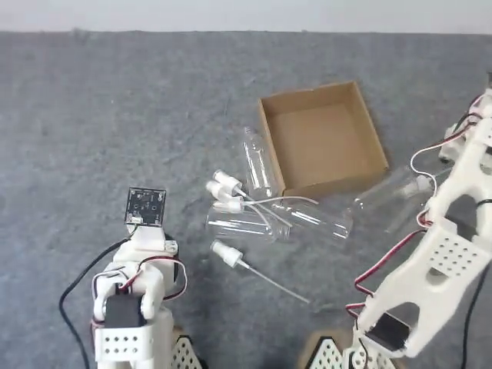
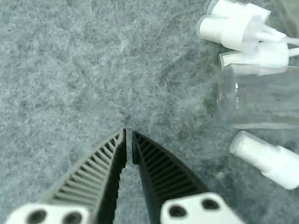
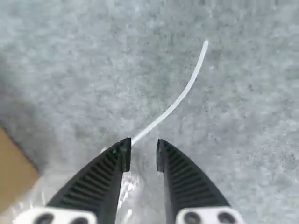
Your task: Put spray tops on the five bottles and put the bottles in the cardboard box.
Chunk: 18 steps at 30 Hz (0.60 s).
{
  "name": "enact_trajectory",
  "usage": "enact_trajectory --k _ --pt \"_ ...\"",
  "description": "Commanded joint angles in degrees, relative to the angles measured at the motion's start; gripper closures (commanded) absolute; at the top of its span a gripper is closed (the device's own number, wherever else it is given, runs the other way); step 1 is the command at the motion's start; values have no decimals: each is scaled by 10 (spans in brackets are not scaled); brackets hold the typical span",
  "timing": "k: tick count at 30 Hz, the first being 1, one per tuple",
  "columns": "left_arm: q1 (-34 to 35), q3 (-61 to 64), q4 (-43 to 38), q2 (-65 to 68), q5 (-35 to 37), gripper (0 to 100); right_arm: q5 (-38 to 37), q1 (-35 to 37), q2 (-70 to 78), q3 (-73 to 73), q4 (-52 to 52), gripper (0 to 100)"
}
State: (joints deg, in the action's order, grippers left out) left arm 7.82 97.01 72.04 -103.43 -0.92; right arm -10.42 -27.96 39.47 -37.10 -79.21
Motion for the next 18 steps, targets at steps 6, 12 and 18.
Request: enact_trajectory --k 6,12,18 --pt "2 -5 3 -11 -4 988 -37 31 -41 -29 -92 814" --pt "2 -5 3 -11 -4 988 -25 31 5 -27 -80 812" --pt "3 -5 3 -11 -4 988 17 31 66 -27 -33 813"
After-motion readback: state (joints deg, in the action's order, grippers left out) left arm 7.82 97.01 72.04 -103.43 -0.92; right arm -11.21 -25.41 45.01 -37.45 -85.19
